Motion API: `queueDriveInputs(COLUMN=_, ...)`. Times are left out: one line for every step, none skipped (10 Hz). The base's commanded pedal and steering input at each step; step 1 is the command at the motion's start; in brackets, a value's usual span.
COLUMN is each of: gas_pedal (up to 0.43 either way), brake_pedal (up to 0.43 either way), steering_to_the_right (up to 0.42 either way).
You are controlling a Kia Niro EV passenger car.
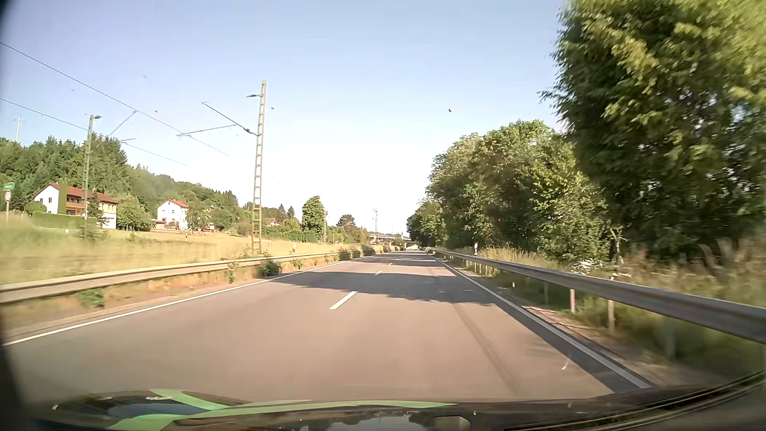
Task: Follow the waypoints while adhering to traffic rules and regulations
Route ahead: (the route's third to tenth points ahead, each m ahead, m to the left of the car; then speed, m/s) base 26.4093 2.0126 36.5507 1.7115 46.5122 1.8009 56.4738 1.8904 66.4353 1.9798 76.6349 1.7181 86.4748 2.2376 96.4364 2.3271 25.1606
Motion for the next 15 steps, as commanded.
queueDriveInputs(gas_pedal=0.189, brake_pedal=0.0, steering_to_the_right=-0.002)
queueDriveInputs(gas_pedal=0.189, brake_pedal=0.0, steering_to_the_right=-0.002)
queueDriveInputs(gas_pedal=0.189, brake_pedal=0.0, steering_to_the_right=-0.002)
queueDriveInputs(gas_pedal=0.197, brake_pedal=0.0, steering_to_the_right=-0.002)
queueDriveInputs(gas_pedal=0.228, brake_pedal=0.0, steering_to_the_right=-0.002)
queueDriveInputs(gas_pedal=0.248, brake_pedal=0.0, steering_to_the_right=-0.002)
queueDriveInputs(gas_pedal=0.26, brake_pedal=0.0, steering_to_the_right=-0.002)
queueDriveInputs(gas_pedal=0.28, brake_pedal=0.0, steering_to_the_right=-0.002)
queueDriveInputs(gas_pedal=0.287, brake_pedal=0.0, steering_to_the_right=-0.002)
queueDriveInputs(gas_pedal=0.287, brake_pedal=0.0, steering_to_the_right=-0.002)
queueDriveInputs(gas_pedal=0.287, brake_pedal=0.0, steering_to_the_right=-0.002)
queueDriveInputs(gas_pedal=0.287, brake_pedal=0.0, steering_to_the_right=-0.001)
queueDriveInputs(gas_pedal=0.287, brake_pedal=0.0, steering_to_the_right=-0.001)
queueDriveInputs(gas_pedal=0.26, brake_pedal=0.0, steering_to_the_right=-0.001)
queueDriveInputs(gas_pedal=0.24, brake_pedal=0.0, steering_to_the_right=0.0)
